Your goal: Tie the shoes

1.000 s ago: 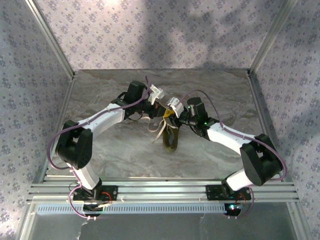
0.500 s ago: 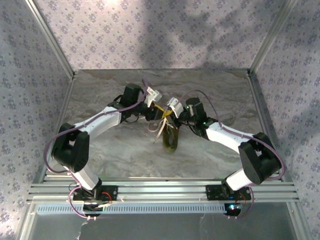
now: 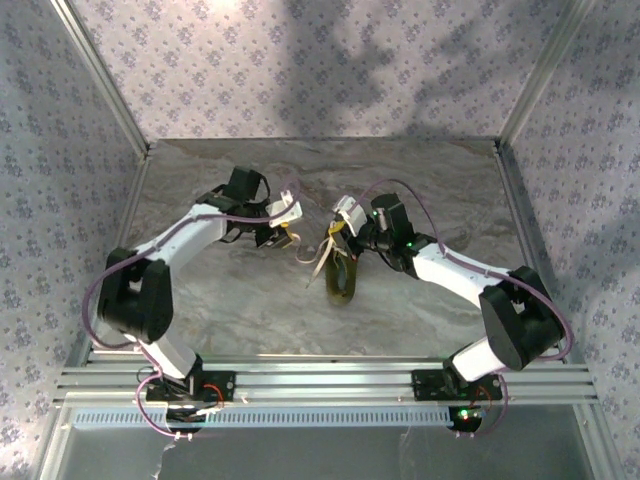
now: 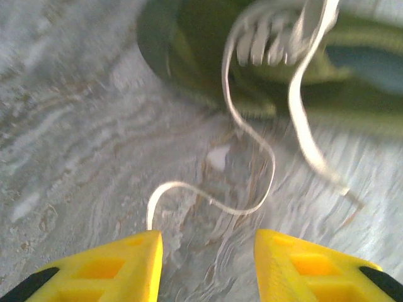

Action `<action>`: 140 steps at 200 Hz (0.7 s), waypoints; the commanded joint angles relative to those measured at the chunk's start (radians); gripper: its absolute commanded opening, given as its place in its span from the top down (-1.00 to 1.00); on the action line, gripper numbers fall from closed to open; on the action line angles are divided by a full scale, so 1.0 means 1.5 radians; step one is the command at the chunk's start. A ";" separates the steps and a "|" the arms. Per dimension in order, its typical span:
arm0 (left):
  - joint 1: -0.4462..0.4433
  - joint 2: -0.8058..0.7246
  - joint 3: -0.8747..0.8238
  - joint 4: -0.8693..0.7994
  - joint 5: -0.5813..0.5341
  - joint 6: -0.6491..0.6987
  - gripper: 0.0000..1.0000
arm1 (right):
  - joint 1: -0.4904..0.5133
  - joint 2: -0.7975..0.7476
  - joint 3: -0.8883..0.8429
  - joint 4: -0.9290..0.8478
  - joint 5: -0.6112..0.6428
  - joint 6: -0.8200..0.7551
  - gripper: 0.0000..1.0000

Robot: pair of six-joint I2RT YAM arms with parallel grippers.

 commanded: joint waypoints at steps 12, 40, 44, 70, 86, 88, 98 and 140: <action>-0.002 0.079 0.056 -0.045 -0.042 0.158 0.14 | 0.006 -0.016 0.016 -0.028 -0.011 -0.006 1.00; -0.005 0.165 0.135 -0.083 -0.066 0.179 0.14 | 0.006 -0.021 0.017 -0.034 -0.009 -0.010 1.00; -0.005 0.175 0.145 -0.087 -0.069 0.178 0.14 | 0.006 -0.022 0.017 -0.036 -0.008 -0.010 1.00; -0.005 0.231 0.192 -0.113 -0.070 0.174 0.14 | 0.009 -0.023 0.015 -0.042 -0.007 -0.010 1.00; -0.005 0.258 0.209 -0.127 -0.080 0.175 0.14 | 0.008 -0.023 0.016 -0.045 -0.005 -0.012 1.00; -0.004 0.261 0.211 -0.128 -0.082 0.176 0.14 | 0.009 -0.023 0.017 -0.046 -0.005 -0.012 1.00; -0.002 0.273 0.217 -0.136 -0.085 0.181 0.14 | 0.009 -0.024 0.018 -0.049 -0.004 -0.013 1.00; 0.005 0.295 0.228 -0.156 -0.066 0.172 0.31 | 0.010 -0.020 0.019 -0.048 -0.003 -0.006 1.00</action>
